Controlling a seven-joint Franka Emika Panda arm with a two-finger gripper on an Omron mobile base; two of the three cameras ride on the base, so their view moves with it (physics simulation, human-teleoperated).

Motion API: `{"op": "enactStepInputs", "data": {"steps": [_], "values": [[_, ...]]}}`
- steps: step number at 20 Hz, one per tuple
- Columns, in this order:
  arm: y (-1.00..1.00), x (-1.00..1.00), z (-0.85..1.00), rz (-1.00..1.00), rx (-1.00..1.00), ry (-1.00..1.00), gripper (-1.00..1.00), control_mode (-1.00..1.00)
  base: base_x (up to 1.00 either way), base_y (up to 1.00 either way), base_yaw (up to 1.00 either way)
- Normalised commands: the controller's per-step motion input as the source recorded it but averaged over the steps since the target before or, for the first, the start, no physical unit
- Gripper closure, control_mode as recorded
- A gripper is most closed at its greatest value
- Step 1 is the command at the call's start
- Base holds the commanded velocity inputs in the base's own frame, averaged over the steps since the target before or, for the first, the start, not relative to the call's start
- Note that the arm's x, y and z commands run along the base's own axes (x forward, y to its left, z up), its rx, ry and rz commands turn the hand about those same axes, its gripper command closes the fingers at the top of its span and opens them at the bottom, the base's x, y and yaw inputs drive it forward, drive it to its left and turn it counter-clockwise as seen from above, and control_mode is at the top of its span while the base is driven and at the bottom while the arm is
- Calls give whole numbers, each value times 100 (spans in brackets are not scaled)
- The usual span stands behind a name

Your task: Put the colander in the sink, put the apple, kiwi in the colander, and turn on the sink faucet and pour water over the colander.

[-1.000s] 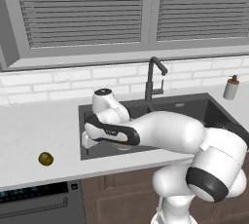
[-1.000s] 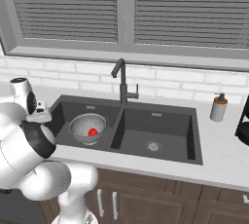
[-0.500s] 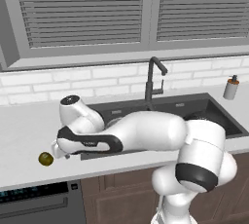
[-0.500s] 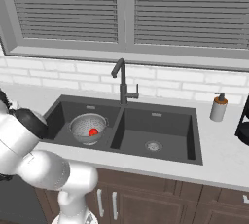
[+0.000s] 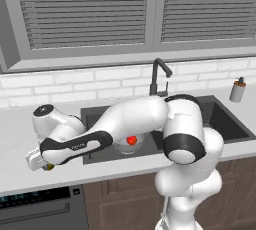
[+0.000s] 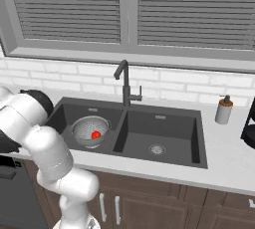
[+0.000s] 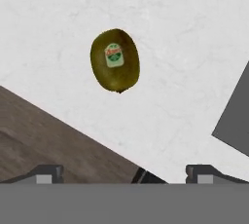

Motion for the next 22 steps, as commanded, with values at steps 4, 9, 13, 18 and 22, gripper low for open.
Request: {"op": "enactStepInputs", "data": {"steps": [4,9,13,18,22], "values": [[38,26,-15,0,0,0,-100,-100,0,0,0],[9,30,-32,0,4,0,-100,-100,0,0,0],[14,8,-5,0,0,0,-100,-100,0,0,0],[41,0,23,0,-4,9,-100,-100,0,0,0],[32,17,2,0,-6,6,-100,-100,0,0,0]]}}
